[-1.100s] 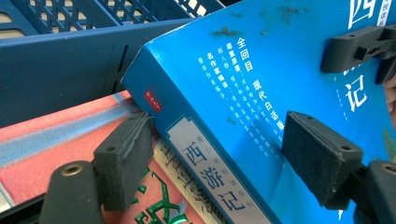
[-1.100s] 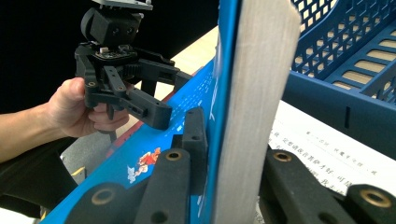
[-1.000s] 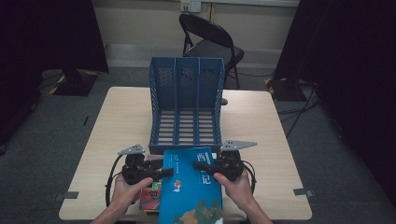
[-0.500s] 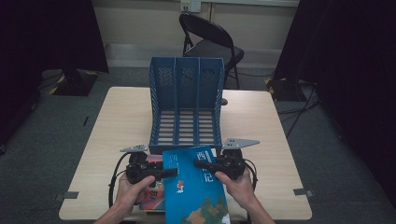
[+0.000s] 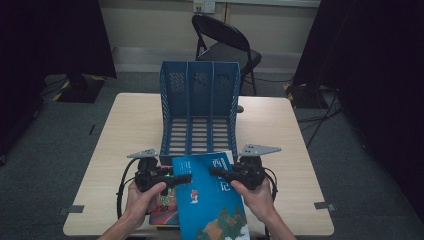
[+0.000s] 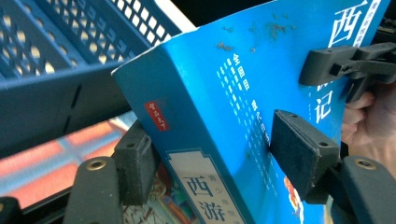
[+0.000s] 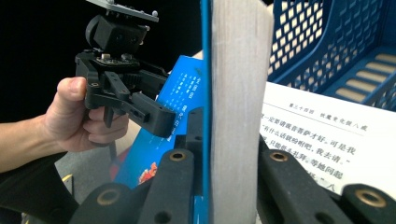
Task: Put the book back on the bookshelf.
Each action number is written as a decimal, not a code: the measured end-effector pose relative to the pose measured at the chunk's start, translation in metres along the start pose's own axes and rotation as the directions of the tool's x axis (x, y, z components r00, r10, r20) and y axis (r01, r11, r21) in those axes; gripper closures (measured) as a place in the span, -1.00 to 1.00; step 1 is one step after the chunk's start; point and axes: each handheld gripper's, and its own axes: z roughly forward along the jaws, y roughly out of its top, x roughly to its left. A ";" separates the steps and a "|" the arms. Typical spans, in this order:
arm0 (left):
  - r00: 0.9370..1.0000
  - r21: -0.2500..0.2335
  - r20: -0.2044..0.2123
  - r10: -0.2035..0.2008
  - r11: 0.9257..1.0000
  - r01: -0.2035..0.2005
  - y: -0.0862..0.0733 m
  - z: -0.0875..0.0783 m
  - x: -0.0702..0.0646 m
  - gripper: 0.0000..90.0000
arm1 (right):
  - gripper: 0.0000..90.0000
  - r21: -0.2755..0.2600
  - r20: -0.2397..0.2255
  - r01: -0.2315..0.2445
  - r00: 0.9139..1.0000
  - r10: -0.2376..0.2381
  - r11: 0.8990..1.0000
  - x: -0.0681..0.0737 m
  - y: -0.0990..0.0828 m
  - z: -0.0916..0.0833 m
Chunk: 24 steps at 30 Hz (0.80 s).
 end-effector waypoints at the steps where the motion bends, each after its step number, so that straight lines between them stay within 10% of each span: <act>1: 1.000 0.000 0.000 0.000 1.000 0.000 0.000 0.000 0.000 -0.21 | 0.78 0.000 0.000 0.000 1.000 0.000 1.000 0.000 0.000 0.000; 24: 0.996 -0.110 0.008 0.092 0.990 -0.091 0.040 -0.023 -0.019 -0.01 | 0.78 -0.102 -0.022 0.007 1.000 -0.009 0.995 0.011 0.032 -0.010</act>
